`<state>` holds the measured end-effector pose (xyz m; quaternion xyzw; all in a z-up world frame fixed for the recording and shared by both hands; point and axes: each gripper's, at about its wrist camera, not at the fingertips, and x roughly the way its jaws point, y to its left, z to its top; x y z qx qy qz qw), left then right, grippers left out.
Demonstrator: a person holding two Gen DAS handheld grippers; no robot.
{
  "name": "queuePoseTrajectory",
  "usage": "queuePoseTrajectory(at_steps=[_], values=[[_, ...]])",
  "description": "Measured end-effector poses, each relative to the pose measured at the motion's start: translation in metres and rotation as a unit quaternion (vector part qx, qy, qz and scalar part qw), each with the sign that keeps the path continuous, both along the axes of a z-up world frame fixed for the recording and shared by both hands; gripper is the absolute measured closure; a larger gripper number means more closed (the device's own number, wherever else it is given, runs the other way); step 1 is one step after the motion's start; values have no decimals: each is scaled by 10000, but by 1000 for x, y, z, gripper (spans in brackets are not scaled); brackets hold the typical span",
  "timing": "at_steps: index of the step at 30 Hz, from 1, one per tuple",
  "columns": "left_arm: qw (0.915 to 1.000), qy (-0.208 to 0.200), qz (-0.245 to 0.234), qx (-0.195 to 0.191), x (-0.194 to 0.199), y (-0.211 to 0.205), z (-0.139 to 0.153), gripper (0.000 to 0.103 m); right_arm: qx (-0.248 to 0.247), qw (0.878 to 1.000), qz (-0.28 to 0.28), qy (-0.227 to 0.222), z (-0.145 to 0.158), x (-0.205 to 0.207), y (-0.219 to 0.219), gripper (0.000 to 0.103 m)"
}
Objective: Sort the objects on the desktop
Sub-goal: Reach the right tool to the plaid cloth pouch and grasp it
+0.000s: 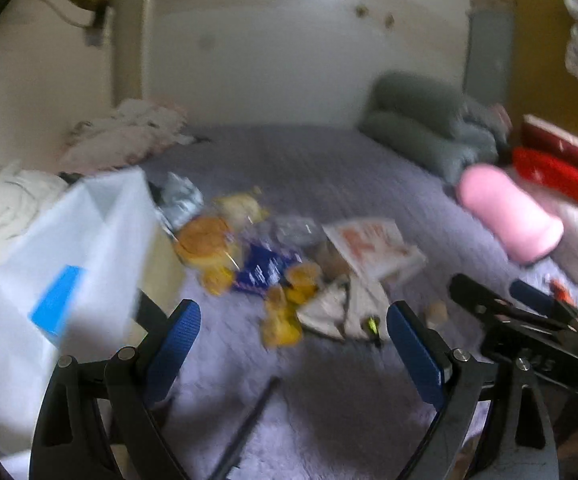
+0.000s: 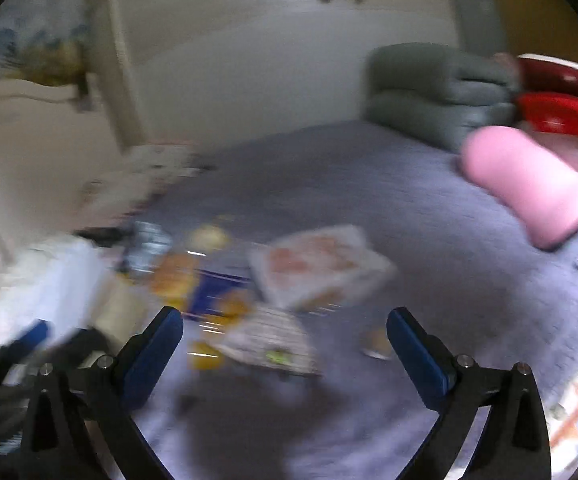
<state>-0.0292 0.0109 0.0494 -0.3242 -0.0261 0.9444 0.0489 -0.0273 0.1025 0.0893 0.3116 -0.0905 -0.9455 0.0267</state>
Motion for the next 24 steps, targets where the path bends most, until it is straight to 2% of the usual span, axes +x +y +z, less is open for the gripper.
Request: queuePoseTrajectory(at_steps=[3, 8, 13, 18, 22, 24], values=[[9996, -238, -125, -122, -6, 6, -25, 9, 113, 9993, 181, -303, -25, -10, 2, 1], [9973, -671, -227, -168, -15, 3, -59, 9, -266, 9955, 424, -808, -53, -33, -5, 1], [9963, -787, -104, -325, -21, -2, -77, 9, 175, 9904, 851, -1071, -71, -53, -26, 1], [9953, -966, 3, -67, -27, -12, -89, 9, 302, 9845, 1025, -1393, -93, -74, -34, 1], [9958, -913, 47, -92, -27, -14, -90, 9, 767, 9810, 1072, -1420, -106, -93, -46, 1], [9947, -992, -8, -276, -30, -9, -92, 9, 1025, 9771, 1217, -1411, -114, -99, -55, 2]])
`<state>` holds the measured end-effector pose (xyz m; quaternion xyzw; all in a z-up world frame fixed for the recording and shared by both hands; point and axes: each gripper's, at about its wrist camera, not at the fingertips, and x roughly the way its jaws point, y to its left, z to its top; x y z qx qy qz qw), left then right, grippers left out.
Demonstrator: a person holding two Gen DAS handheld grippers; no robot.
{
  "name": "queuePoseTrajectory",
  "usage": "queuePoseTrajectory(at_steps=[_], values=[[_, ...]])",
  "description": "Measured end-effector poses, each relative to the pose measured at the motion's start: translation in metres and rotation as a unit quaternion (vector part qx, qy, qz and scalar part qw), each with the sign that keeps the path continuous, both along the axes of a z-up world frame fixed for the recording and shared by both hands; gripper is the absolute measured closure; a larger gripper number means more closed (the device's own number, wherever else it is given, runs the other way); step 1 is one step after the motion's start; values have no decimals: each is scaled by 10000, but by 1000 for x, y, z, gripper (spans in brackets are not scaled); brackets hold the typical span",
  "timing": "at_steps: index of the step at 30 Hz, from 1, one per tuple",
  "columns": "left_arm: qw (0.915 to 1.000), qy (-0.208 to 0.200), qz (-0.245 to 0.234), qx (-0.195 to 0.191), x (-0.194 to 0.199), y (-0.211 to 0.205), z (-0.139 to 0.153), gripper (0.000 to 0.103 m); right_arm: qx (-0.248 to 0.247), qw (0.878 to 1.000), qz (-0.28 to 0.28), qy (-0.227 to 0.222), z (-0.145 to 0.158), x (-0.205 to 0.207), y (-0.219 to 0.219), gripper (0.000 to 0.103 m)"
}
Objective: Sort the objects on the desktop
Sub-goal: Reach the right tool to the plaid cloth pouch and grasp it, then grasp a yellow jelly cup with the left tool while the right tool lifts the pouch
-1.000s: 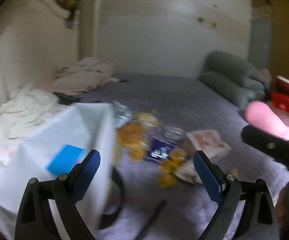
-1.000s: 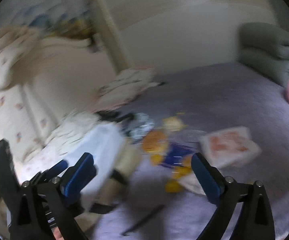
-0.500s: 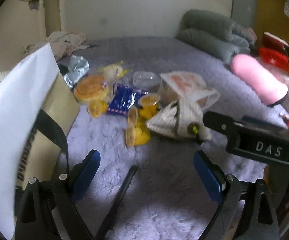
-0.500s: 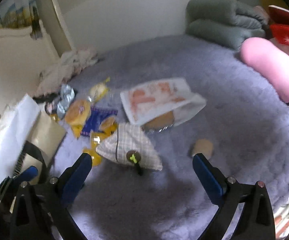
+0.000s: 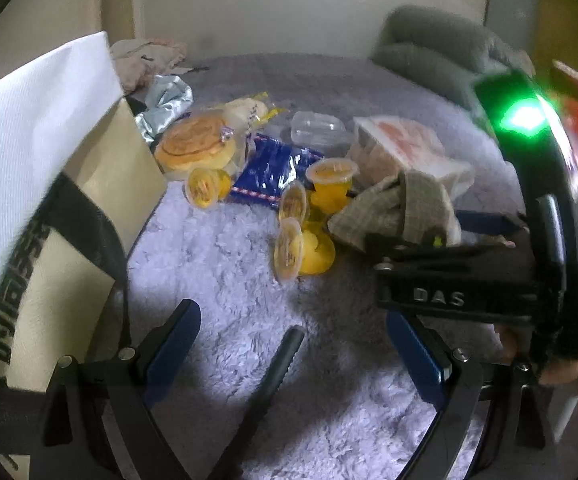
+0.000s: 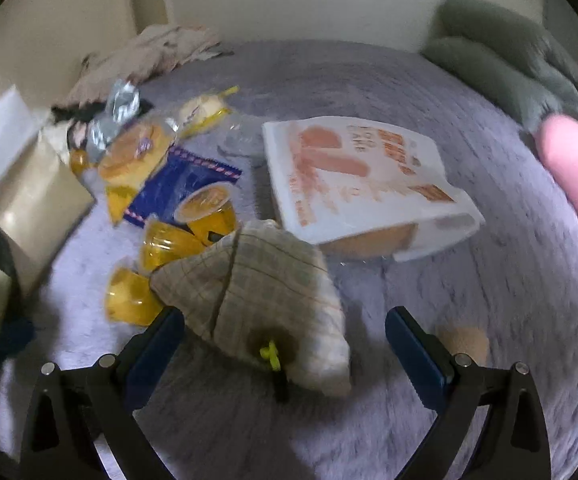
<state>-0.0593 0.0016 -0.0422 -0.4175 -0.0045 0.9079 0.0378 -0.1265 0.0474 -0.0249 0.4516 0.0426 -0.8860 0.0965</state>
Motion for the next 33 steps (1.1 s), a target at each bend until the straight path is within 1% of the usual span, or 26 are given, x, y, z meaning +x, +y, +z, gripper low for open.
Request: queuePoseTrajectory(at_steps=[1, 2, 3, 4, 5, 7, 9, 11, 13, 15, 18, 20, 23, 30, 31, 32, 33], values=[[9999, -7, -39, -106, -1, 3, -1, 9, 42, 9999, 131, -50, -5, -4, -4, 2], [9998, 16, -78, -209, -1, 7, -2, 9, -9, 9996, 234, -147, -11, -9, -6, 6], [9996, 41, -106, -270, 0, 9, -2, 9, -77, 9988, 334, -338, -18, -14, -7, 30], [9993, 74, -153, -328, 0, 12, -1, 9, -176, 9981, 363, -473, -23, -19, -5, 44], [9990, 115, -196, -378, 0, 15, 0, 9, -188, 9979, 265, -568, -26, -23, -1, 49], [9987, 174, -204, -431, -2, 19, 2, 9, -472, 9970, 196, -589, -21, -22, 9, 59], [9991, 131, -140, -365, -6, 20, 2, 9, -1003, 9931, 181, -586, -7, -14, 21, 67], [9997, 66, -38, -250, -11, 18, -1, 9, -1665, 9843, 100, -572, 8, 1, 35, 68], [9997, 38, -12, -258, -12, 19, -4, 9, -2003, 9787, 14, -458, 22, 18, 45, 68], [9992, 7, 24, -408, -15, 22, -8, 9, -2167, 9760, -21, -222, 36, 28, 52, 68], [9977, -19, 113, -673, -21, 28, -14, 9, -2214, 9750, -170, 29, 46, 28, 63, 68], [9969, -75, 157, -766, -27, 32, -20, 9, -2255, 9735, -376, 39, 46, 25, 73, 68], [9963, -204, 293, -777, -36, 33, -28, 9, -2345, 9700, -644, 26, 48, 18, 84, 68], [9951, -89, 635, -746, -57, 27, -23, 9, -2764, 9554, -1033, -65, 44, 14, 109, 68], [9950, -108, 680, -730, -60, 26, -24, 12, -2789, 9545, -1054, -95, 44, 12, 110, 68], [9951, -147, 723, -655, -63, 23, -26, 19, -2813, 9536, -1063, -136, 43, 11, 111, 68], [9957, -224, 720, -530, -65, 21, -29, 57, -2821, 9534, -1063, -149, 43, 9, 111, 68]])
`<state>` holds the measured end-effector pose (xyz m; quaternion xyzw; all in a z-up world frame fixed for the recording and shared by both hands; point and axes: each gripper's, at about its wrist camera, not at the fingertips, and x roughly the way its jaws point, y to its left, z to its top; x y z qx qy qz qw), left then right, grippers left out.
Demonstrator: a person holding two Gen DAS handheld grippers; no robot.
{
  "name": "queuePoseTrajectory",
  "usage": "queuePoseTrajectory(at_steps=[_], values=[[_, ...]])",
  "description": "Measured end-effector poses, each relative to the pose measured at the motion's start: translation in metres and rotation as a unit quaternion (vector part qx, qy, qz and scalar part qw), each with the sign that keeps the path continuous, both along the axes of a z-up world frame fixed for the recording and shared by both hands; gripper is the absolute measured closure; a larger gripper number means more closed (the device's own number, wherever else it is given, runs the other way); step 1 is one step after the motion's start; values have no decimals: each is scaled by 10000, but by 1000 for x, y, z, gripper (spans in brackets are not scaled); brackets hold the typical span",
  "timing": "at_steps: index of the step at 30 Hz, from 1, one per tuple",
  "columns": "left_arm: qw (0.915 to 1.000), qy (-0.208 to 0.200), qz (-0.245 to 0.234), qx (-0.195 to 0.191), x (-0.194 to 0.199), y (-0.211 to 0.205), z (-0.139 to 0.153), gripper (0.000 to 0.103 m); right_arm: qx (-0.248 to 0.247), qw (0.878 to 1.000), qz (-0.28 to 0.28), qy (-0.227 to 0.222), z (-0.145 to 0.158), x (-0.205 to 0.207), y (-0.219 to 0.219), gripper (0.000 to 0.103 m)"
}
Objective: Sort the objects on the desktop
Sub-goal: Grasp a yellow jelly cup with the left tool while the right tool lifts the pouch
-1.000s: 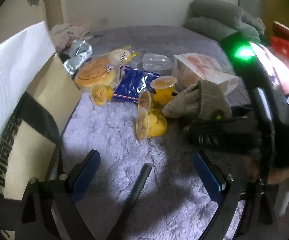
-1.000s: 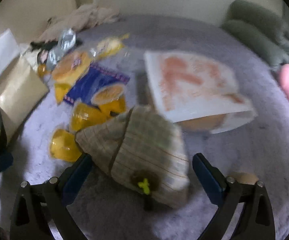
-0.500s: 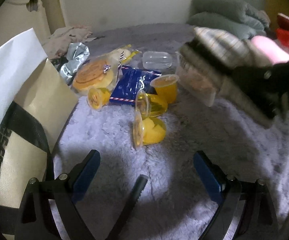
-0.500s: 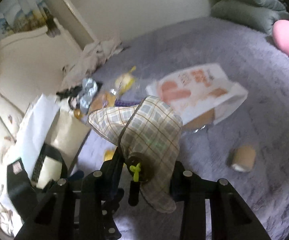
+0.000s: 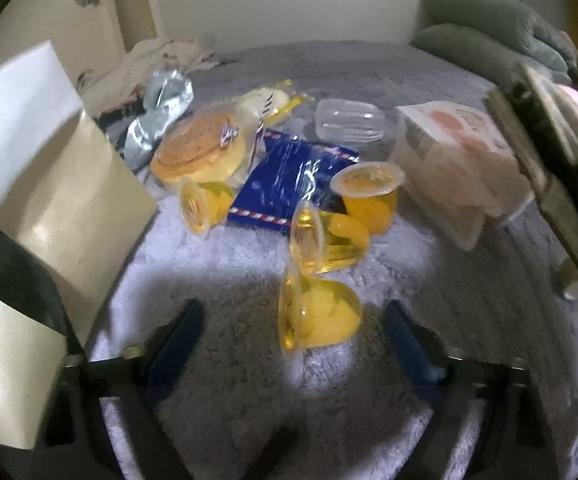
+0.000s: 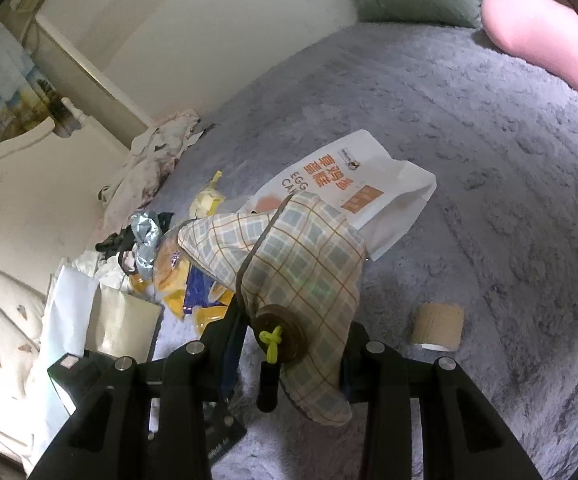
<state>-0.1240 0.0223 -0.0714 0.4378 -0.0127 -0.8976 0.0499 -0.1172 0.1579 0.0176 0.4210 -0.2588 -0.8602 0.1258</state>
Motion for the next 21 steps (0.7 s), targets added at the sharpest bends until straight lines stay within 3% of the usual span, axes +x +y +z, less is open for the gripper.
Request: queuePoseTrajectory(at_steps=[2, 7, 16, 21], values=[[9996, -176, -9, 237, -1, -4, -6, 63, 36, 10000, 4, 18, 1, -1, -2, 68], [9993, -122, -257, -239, 12, 8, 7, 64, 63, 9999, 72, 91, 0, 0, -6, 68], [9988, 66, -379, -318, 50, -5, 53, 64, 217, 9983, 500, 194, 5, 9, -35, 68], [9984, 270, -492, -119, 70, -7, 82, 64, 299, 9964, 715, 346, 14, 19, -54, 68]])
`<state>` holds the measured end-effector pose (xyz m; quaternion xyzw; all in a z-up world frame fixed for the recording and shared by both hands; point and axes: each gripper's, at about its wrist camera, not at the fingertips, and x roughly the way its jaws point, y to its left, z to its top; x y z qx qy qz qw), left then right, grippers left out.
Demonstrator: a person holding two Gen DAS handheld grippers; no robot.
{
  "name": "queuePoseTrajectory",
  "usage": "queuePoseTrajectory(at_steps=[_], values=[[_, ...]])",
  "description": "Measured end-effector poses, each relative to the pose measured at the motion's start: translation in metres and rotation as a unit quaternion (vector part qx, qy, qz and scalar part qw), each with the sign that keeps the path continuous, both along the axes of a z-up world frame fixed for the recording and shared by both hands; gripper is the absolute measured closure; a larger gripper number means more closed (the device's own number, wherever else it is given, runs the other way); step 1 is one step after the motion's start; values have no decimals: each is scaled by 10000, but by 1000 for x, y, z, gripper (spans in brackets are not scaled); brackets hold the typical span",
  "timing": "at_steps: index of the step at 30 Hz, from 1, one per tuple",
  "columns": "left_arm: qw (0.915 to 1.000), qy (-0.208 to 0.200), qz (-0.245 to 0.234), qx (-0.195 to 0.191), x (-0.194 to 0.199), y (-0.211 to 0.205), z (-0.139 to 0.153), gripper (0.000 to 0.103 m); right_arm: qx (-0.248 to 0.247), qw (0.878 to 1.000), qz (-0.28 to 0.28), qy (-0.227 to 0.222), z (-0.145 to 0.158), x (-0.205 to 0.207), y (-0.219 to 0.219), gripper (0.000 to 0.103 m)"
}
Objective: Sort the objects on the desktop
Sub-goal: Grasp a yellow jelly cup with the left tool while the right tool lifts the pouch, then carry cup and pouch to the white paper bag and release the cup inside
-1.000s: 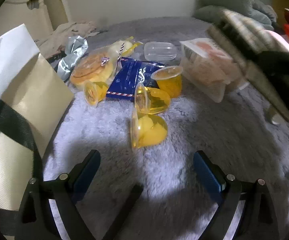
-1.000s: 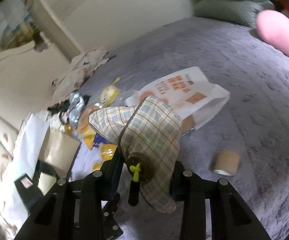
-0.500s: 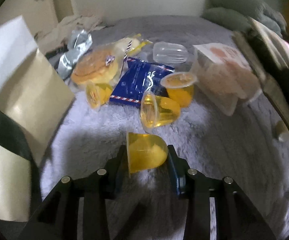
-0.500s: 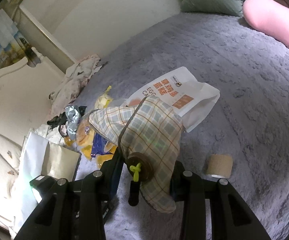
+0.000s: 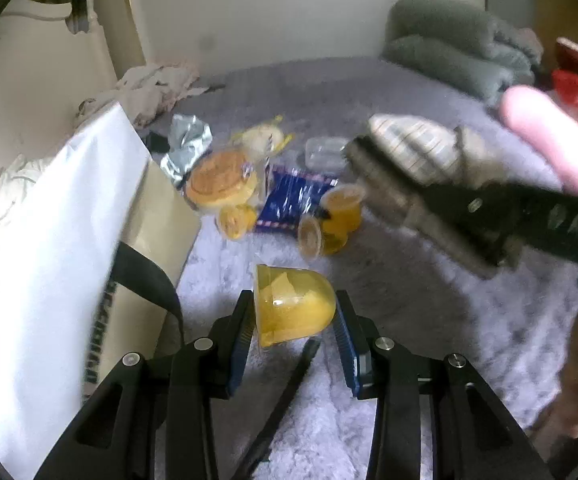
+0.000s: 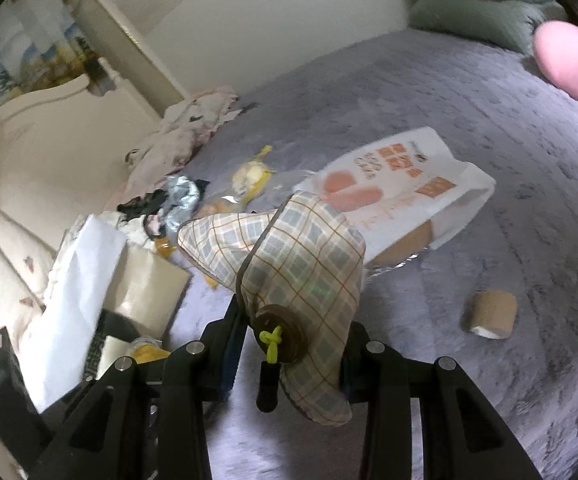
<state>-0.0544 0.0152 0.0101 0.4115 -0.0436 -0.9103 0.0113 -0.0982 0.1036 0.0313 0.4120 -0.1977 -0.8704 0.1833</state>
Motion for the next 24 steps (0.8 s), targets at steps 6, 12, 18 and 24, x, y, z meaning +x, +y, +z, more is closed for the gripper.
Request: queuePoseTrajectory(at_steps=[6, 12, 18, 24], values=[[9969, 537, -302, 488, 21, 5, 42, 64, 415, 9972, 169, 590, 33, 24, -18, 68], [9928, 1051, -336, 474, 34, -2, 72, 64, 1163, 9821, 304, 1453, 74, 52, -38, 67], [9853, 1575, 104, 658, 45, -40, 94, 64, 1022, 9747, 626, 1885, 109, 69, -66, 67], [9815, 1681, 766, 498, 57, -81, 103, 64, 925, 9644, 1212, 2161, 124, 75, -122, 67]])
